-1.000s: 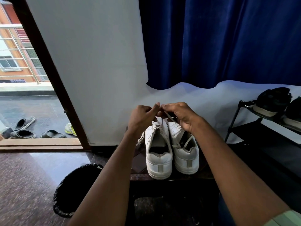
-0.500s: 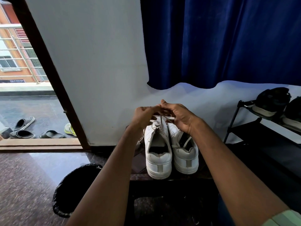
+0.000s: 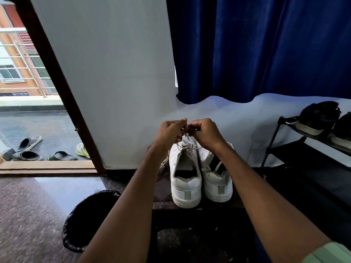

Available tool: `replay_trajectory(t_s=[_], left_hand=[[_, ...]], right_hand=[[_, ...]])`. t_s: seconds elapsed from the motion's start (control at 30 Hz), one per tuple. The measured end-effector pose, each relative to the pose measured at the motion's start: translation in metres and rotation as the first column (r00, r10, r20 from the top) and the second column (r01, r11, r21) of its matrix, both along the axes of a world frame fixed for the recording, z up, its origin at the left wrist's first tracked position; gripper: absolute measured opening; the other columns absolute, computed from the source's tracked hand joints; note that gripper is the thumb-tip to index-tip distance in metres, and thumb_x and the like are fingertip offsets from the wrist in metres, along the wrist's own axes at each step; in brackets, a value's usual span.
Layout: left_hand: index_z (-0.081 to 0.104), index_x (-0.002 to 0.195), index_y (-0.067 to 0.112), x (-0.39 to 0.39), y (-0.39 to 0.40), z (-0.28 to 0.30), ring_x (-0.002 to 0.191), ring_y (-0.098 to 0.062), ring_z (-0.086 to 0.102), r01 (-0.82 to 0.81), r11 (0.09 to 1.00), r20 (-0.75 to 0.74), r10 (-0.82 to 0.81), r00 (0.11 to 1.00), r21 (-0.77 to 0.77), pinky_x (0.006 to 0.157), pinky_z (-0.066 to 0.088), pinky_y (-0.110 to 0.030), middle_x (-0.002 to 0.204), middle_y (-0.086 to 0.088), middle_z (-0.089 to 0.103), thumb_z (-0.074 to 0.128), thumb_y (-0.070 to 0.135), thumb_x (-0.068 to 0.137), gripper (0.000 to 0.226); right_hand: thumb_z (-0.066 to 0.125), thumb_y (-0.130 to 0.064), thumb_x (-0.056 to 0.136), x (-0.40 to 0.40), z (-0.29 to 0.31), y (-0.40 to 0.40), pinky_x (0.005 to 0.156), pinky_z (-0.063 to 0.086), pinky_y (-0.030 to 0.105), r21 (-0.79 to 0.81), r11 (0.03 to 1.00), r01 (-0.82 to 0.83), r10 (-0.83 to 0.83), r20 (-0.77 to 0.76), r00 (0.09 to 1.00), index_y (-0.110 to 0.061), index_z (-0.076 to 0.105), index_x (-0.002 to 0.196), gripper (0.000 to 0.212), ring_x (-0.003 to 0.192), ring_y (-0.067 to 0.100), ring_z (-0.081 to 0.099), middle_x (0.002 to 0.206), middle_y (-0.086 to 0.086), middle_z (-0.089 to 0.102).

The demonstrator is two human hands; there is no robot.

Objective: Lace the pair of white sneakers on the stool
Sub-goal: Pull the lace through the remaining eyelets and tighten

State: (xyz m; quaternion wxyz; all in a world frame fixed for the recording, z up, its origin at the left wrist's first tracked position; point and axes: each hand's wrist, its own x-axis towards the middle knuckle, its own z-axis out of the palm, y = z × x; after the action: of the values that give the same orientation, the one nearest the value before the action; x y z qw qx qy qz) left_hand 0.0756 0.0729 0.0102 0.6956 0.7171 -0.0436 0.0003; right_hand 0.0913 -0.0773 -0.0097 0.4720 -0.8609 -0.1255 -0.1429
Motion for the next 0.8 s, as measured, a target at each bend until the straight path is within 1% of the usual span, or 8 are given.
replay_trajectory(t_s=[0.13, 0.23, 0.27, 0.33, 0.43, 0.53, 0.67, 0.8], left_hand=[[0.057, 0.076, 0.020, 0.008, 0.009, 0.002, 0.045, -0.009, 0.031, -0.008, 0.954, -0.074, -0.015, 0.997, -0.300, 0.050, 0.025, -0.023, 0.053, 0.007, 0.035, 0.055, 0.032, 0.102, 0.029], [0.055, 0.075, 0.021, 0.011, 0.014, 0.003, 0.045, -0.008, 0.028, -0.014, 0.914, -0.074, -0.017, 0.997, -0.405, 0.053, 0.023, -0.025, 0.051, 0.009, 0.033, 0.051, 0.032, 0.103, 0.030], [0.056, 0.075, 0.020, 0.011, 0.012, 0.001, 0.045, -0.008, 0.027, -0.024, 0.932, -0.064, 0.001, 0.998, -0.360, 0.051, 0.023, -0.025, 0.050, 0.008, 0.033, 0.051, 0.030, 0.103, 0.030], [0.060, 0.075, 0.015, 0.010, 0.008, -0.005, 0.043, -0.008, 0.027, -0.049, 0.984, -0.033, 0.044, 0.998, -0.174, 0.046, 0.022, -0.022, 0.050, 0.007, 0.035, 0.055, 0.026, 0.103, 0.030], [0.066, 0.075, 0.010, 0.009, 0.000, -0.012, 0.039, -0.006, 0.030, -0.047, 0.999, -0.035, 0.047, 0.998, 0.007, 0.040, 0.025, -0.019, 0.045, 0.010, 0.041, 0.057, 0.021, 0.102, 0.031], [0.065, 0.073, 0.010, 0.011, 0.004, -0.010, 0.043, -0.010, 0.028, -0.037, 0.999, -0.048, 0.037, 0.998, -0.003, 0.042, 0.023, -0.020, 0.047, 0.009, 0.037, 0.059, 0.025, 0.102, 0.033], [0.061, 0.072, 0.011, 0.014, 0.014, -0.010, 0.041, -0.008, 0.027, -0.059, 0.998, -0.045, 0.059, 0.997, -0.003, 0.044, 0.022, -0.020, 0.053, 0.004, 0.035, 0.059, 0.026, 0.104, 0.035], [0.071, 0.070, 0.014, 0.015, 0.015, -0.015, 0.047, -0.011, 0.042, -0.092, 0.898, 0.110, 0.049, 0.993, 0.430, 0.054, 0.034, -0.025, 0.056, 0.000, 0.052, 0.060, 0.031, 0.101, 0.038]], right_hand=[[0.060, -0.026, 0.088, 0.006, -0.007, -0.014, 0.090, 0.038, 0.041, -0.338, 0.838, 0.428, -0.435, 0.059, 0.899, -0.018, 0.069, 0.066, 0.025, 0.106, 0.030, 0.055, 0.077, -0.002, 0.071], [0.062, -0.022, 0.085, 0.001, -0.008, -0.020, 0.090, 0.035, 0.043, -0.470, 0.748, 0.468, -0.491, 0.082, 0.867, -0.021, 0.067, 0.073, 0.013, 0.111, 0.032, 0.049, 0.086, 0.002, 0.071], [0.066, -0.025, 0.085, 0.000, -0.007, -0.021, 0.089, 0.038, 0.042, -0.424, 0.807, 0.411, -0.413, 0.092, 0.906, -0.024, 0.072, 0.090, 0.008, 0.111, 0.029, 0.050, 0.096, 0.000, 0.072], [0.078, -0.029, 0.084, -0.003, 0.000, -0.014, 0.087, 0.048, 0.036, -0.245, 0.959, 0.141, -0.129, 0.066, 0.989, -0.027, 0.065, 0.132, 0.050, 0.107, 0.019, 0.055, 0.113, -0.006, 0.070], [0.080, -0.022, 0.089, -0.010, 0.008, 0.002, 0.086, 0.056, 0.028, -0.061, 0.993, -0.099, 0.103, 0.066, 0.992, -0.022, 0.074, 0.125, 0.037, 0.090, 0.011, 0.068, 0.099, -0.003, 0.077], [0.074, -0.028, 0.094, -0.003, -0.001, -0.002, 0.077, 0.056, 0.031, -0.117, 0.990, 0.072, -0.062, 0.086, 0.994, -0.019, 0.082, 0.092, 0.012, 0.071, 0.010, 0.071, 0.072, -0.003, 0.076], [0.072, -0.024, 0.092, 0.006, -0.008, -0.023, 0.088, 0.053, 0.039, -0.373, 0.827, 0.421, -0.396, 0.147, 0.906, -0.022, 0.080, 0.086, 0.011, 0.090, 0.026, 0.070, 0.085, -0.001, 0.078], [0.079, -0.019, 0.086, 0.002, -0.005, -0.019, 0.099, 0.055, 0.039, -0.296, 0.947, 0.122, -0.120, 0.025, 0.992, -0.020, 0.074, 0.125, 0.039, 0.111, 0.020, 0.066, 0.109, -0.002, 0.078]])
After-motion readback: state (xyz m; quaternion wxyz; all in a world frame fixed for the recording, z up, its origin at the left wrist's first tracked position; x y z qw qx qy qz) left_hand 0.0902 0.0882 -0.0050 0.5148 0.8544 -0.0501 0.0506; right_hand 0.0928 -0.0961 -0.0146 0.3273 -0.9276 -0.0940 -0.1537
